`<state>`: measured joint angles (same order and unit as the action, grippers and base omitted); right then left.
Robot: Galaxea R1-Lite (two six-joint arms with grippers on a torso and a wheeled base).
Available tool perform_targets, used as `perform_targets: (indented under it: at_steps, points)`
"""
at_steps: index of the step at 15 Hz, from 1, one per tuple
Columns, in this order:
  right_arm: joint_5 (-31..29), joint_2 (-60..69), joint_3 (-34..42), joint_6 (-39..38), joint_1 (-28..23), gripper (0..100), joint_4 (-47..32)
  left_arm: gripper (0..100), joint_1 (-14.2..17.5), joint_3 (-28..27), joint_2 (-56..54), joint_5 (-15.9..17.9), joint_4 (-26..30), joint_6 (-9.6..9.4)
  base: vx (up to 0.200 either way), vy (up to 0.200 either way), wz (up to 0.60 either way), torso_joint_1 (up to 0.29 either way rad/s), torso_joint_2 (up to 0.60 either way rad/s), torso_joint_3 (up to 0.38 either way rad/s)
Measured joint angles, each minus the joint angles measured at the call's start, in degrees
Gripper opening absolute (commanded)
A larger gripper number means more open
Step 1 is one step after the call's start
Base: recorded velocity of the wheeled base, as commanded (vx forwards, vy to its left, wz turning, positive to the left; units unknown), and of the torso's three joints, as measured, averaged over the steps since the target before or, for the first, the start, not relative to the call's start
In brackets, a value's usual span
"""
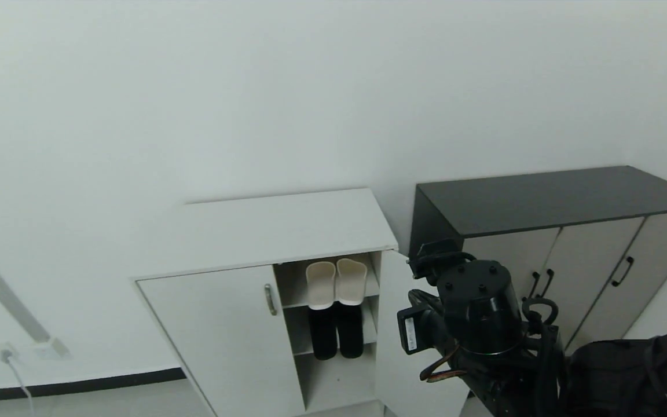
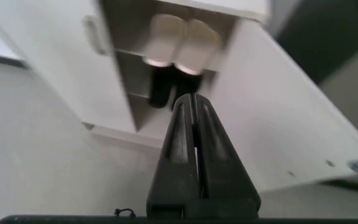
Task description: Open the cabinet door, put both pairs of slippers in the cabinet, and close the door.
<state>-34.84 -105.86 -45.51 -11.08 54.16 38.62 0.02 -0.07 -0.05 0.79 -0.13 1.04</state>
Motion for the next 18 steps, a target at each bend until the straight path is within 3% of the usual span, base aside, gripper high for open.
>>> perform_targets:
  at_steps: [18]
  points:
    - [0.0,-1.0,0.3,1.1,-1.1,0,3.0,0,0.0,0.0,0.0,0.0,0.0,-0.09,-0.011,0.0,0.0,0.0,0.0,0.0]
